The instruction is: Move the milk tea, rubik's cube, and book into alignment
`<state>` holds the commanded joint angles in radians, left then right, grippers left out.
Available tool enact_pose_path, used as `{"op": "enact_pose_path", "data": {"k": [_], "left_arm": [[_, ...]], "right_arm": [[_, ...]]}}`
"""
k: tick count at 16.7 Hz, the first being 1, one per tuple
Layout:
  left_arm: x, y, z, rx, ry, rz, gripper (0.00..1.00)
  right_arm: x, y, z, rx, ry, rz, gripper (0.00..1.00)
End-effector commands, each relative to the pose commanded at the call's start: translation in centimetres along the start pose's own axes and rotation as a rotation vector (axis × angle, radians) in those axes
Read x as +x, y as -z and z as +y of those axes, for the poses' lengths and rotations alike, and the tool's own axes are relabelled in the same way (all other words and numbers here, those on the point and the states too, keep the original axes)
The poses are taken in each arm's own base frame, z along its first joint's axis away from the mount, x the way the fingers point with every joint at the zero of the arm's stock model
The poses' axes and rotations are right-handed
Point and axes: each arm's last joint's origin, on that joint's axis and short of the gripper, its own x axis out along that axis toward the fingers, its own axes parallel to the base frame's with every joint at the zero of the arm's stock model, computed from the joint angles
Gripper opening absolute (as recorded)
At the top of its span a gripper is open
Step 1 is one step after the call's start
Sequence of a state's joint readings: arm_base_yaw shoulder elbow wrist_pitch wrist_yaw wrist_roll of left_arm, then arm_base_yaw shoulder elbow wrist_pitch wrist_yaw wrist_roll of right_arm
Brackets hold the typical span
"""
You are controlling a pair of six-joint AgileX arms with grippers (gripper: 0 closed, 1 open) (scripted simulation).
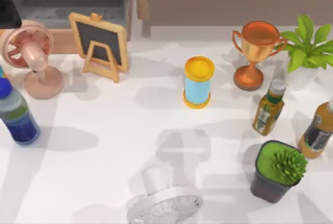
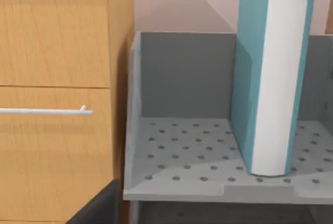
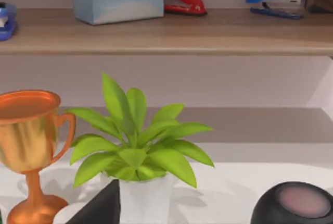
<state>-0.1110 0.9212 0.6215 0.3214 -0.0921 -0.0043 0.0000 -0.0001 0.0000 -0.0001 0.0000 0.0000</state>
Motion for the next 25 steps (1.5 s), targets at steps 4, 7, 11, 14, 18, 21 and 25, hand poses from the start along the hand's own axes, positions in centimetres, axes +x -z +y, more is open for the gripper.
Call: {"op": "enact_pose_path", "data": {"k": [4,7,11,14,18,21,25], "left_arm": [[9.4,0.2,-2.1,0.002,0.002,0.042,1.00],[15.0,1.7,-3.8,0.001,0.003,0.040,1.00],[20.1,4.4,-5.7,-0.001,0.004,0.033,1.00],[21.6,5.4,-6.3,-0.003,0.004,0.026,1.00],[21.7,5.5,-6.4,-0.003,0.004,0.025,1.00],[22.0,5.5,-6.2,-0.003,0.003,0.026,1.00],[23.8,5.5,-6.4,-0.003,0.004,0.025,1.00]], "right_arm": [[0.0,0.0,0.0,0.000,0.000,0.000,1.00],[0.0,0.0,0.0,0.000,0.000,0.000,1.00],[0.0,0.0,0.0,0.000,0.000,0.000,1.00],[0.0,0.0,0.0,0.000,0.000,0.000,1.00],[0.0,0.0,0.0,0.000,0.000,0.000,1.00],[0.0,0.0,0.0,0.000,0.000,0.000,1.00],[0.0,0.0,0.0,0.000,0.000,0.000,1.00]]}}
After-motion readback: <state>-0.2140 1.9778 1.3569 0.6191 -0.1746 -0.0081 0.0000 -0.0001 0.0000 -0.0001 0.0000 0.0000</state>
